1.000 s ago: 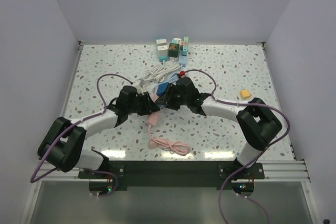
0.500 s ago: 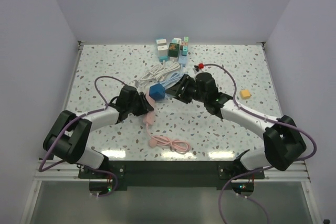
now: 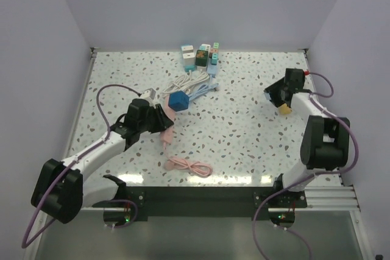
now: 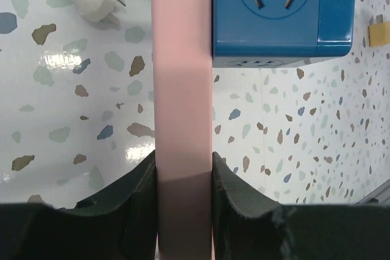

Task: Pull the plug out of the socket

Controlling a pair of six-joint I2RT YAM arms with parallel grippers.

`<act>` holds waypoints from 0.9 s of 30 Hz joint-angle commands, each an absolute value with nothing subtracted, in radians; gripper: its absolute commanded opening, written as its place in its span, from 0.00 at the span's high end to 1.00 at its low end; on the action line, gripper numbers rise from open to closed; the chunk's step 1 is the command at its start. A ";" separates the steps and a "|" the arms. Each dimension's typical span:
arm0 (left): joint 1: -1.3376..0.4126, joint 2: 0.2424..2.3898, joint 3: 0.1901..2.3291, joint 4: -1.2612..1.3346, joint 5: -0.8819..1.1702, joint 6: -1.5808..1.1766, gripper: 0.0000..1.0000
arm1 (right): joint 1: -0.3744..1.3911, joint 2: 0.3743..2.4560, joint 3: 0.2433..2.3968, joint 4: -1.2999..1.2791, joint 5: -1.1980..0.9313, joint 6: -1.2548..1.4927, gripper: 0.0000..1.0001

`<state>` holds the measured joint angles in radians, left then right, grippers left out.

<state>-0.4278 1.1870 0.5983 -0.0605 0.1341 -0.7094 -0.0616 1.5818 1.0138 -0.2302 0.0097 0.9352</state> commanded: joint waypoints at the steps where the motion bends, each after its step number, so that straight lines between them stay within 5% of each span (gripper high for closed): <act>1: -0.423 1.121 0.595 -0.080 0.138 -0.658 1.00 | -0.126 1.724 1.144 -0.240 0.002 0.914 1.00; 9: -0.423 1.071 0.586 -0.115 0.146 -0.635 1.00 | -0.196 1.911 1.301 -0.219 -0.020 1.022 0.98; 10: -0.423 1.068 0.587 -0.117 0.144 -0.629 1.00 | -0.204 1.914 1.307 -0.225 -0.017 1.022 0.90; 11: -0.423 1.066 0.589 -0.121 0.143 -0.627 1.00 | -0.206 1.916 1.312 -0.227 -0.017 1.022 0.64; 14: -0.423 1.065 0.591 -0.127 0.140 -0.618 1.00 | -0.215 1.901 1.319 -0.225 -0.046 1.009 0.26; 15: -0.423 1.065 0.589 -0.129 0.140 -0.614 1.00 | -0.215 1.891 1.318 -0.232 -0.049 1.006 0.22; 18: -0.423 1.071 0.595 -0.129 0.144 -0.607 1.00 | -0.216 1.824 1.296 -0.248 -0.077 0.991 0.15; 27: -0.425 1.118 0.594 -0.072 0.193 -0.603 1.00 | -0.074 1.591 1.169 -0.313 -0.288 0.838 0.15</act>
